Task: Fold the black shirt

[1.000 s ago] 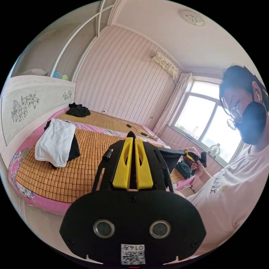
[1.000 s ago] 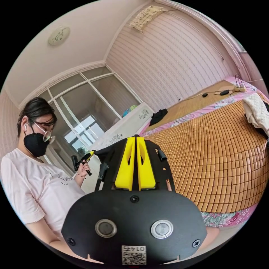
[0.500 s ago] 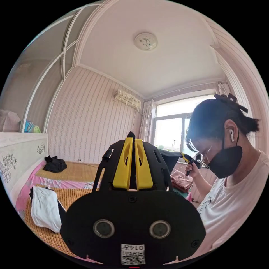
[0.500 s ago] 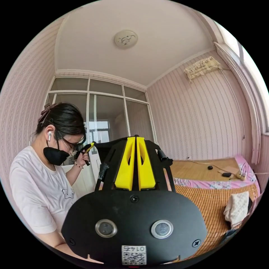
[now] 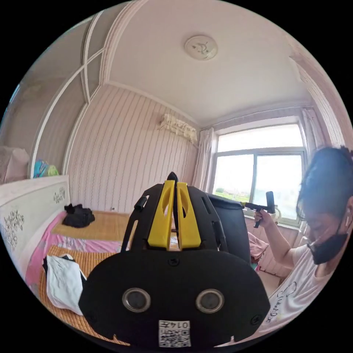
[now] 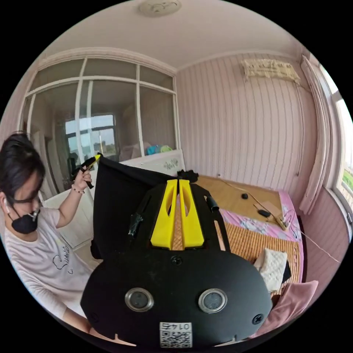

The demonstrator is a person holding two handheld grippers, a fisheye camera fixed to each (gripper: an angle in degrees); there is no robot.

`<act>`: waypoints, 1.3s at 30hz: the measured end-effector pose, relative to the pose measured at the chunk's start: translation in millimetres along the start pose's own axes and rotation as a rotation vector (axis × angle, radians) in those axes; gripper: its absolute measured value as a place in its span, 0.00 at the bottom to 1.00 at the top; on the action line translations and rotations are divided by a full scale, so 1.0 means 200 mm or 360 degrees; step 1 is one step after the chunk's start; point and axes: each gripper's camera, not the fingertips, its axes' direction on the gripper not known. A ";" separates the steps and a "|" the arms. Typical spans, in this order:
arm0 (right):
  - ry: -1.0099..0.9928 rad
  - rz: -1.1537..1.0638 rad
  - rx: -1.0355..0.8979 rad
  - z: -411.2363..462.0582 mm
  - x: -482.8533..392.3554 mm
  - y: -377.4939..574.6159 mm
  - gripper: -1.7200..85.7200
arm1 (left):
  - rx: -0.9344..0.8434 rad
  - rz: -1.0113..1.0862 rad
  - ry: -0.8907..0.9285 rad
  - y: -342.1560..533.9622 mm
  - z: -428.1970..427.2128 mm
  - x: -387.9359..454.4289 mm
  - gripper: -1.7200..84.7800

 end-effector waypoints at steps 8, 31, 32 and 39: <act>-0.0284 0.0444 0.0432 0.19 0.40 -0.16 0.02 | -0.0045 -0.0139 -0.0138 0.00 0.56 -0.16 0.01; -0.0089 0.1256 -0.0773 1.19 0.62 1.84 0.02 | -0.1519 -0.0426 -0.0244 2.30 0.97 -0.60 0.01; -0.0090 0.1280 -0.0795 1.20 0.61 1.88 0.02 | -0.1548 -0.0428 -0.0236 2.33 0.97 -0.61 0.01; -0.0079 0.1234 -0.1058 1.30 0.51 2.02 0.02 | -0.1726 -0.0399 -0.0215 2.56 0.91 -0.62 0.01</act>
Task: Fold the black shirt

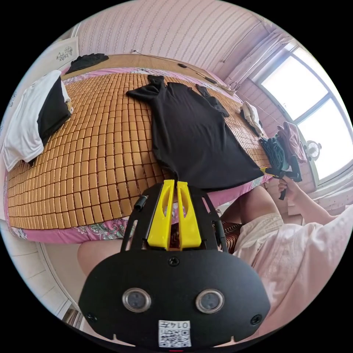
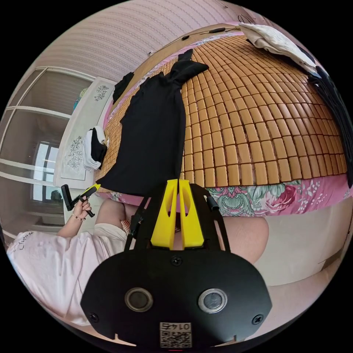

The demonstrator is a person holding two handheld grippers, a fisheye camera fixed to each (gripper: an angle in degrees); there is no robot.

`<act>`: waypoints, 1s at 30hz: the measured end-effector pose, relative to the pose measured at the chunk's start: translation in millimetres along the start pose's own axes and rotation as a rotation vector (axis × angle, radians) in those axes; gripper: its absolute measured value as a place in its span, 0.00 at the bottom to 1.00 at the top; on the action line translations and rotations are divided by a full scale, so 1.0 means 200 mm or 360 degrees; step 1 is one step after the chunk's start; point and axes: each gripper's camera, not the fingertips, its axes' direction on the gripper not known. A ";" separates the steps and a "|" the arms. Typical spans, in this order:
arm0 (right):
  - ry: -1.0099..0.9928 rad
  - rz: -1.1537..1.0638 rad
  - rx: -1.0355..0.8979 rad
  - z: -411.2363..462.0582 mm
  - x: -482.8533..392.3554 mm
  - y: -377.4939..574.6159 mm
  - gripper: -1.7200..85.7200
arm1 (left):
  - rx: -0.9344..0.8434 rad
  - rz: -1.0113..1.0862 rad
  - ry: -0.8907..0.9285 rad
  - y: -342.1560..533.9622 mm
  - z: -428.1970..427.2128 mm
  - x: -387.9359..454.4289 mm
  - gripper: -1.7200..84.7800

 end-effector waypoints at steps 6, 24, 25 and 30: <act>0.0173 -0.0075 -0.0150 0.11 -0.09 -0.07 0.02 | -0.0089 -0.0004 0.0008 0.10 0.07 -0.06 0.01; 0.0434 -0.0177 -0.0388 0.35 -0.38 -0.11 0.02 | -0.0343 -0.0013 0.0033 0.31 0.29 -0.25 0.01; 0.0434 -0.0168 -0.0386 0.36 -0.39 -0.12 0.02 | -0.0318 -0.0039 0.0050 0.32 0.29 -0.27 0.01; 0.0516 -0.0172 -0.0363 0.40 -0.45 -0.10 0.02 | -0.0205 -0.0144 0.0118 0.41 0.25 -0.36 0.01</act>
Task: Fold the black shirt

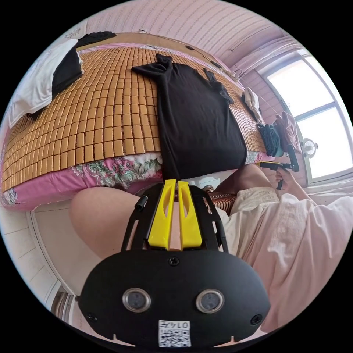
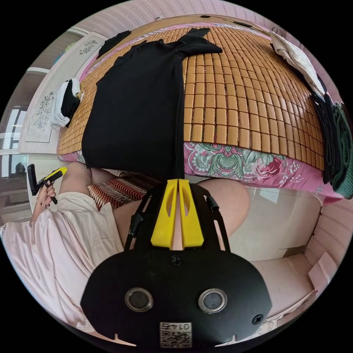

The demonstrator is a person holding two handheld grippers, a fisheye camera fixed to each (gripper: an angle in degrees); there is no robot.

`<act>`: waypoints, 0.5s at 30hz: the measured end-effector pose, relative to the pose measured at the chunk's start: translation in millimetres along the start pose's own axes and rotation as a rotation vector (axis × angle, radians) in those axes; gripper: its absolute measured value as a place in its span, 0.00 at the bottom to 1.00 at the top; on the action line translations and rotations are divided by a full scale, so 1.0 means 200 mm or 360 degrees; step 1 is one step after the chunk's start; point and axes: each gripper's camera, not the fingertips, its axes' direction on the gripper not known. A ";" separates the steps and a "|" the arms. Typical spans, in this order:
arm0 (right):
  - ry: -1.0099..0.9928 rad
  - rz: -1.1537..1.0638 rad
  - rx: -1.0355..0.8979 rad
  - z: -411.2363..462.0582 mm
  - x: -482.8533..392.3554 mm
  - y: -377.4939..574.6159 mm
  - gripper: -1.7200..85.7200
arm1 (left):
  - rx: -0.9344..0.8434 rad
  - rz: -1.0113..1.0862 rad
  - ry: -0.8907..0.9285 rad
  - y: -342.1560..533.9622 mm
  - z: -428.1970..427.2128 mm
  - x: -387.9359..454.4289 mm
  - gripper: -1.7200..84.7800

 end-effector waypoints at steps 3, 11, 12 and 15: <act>-0.0011 -0.0034 -0.0002 0.02 -0.05 0.00 0.02 | 0.0064 -0.0038 0.0026 0.04 -0.01 -0.04 0.01; 0.0018 -0.0109 0.0063 0.04 -0.20 -0.04 0.03 | 0.0110 0.0054 -0.0073 0.02 0.05 -0.02 0.02; 0.0050 -0.0116 0.0059 0.06 -0.23 -0.07 0.05 | 0.0099 0.0075 -0.0098 -0.01 0.08 -0.02 0.02; 0.0223 -0.0115 0.0067 0.10 -0.29 -0.14 0.10 | -0.0019 0.0138 -0.0173 -0.14 0.20 0.00 0.05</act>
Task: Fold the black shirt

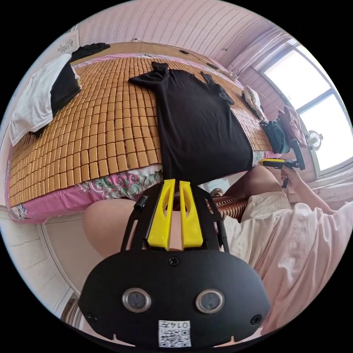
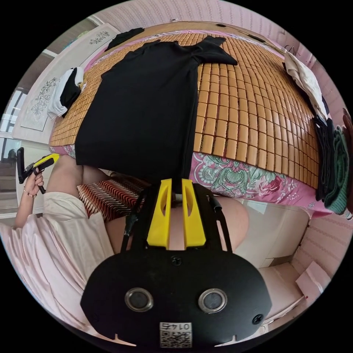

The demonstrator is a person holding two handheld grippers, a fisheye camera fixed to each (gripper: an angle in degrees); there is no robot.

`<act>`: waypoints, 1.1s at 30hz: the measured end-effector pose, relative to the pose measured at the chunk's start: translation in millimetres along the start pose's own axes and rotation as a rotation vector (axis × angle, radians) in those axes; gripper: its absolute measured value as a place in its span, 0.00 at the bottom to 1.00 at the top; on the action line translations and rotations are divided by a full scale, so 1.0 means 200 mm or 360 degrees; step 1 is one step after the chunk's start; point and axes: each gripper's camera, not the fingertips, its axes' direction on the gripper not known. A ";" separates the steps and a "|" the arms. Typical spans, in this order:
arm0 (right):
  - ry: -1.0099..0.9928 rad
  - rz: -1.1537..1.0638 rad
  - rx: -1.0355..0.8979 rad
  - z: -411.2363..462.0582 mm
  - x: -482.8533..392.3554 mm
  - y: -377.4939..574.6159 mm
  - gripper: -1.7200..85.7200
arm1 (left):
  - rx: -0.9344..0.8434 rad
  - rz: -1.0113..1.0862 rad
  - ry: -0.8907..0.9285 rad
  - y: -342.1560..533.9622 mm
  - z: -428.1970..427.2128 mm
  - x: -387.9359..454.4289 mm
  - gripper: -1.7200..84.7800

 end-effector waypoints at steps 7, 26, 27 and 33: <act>0.0167 0.0011 -0.0158 0.13 -0.07 -0.16 0.06 | -0.0220 -0.0042 -0.0099 -0.35 0.33 -0.01 0.08; 0.0118 0.0049 -0.0072 0.00 0.04 -0.02 0.04 | -0.0162 0.0071 -0.0187 -0.44 0.55 0.02 0.02; 0.0098 0.0072 -0.0015 -0.05 0.08 -0.01 0.04 | -0.0124 0.0082 -0.0184 -0.46 0.53 0.02 0.02; 0.0080 0.0090 0.0306 -0.29 0.30 -0.14 0.05 | -0.0010 0.0228 -0.0132 -0.68 0.56 0.12 0.02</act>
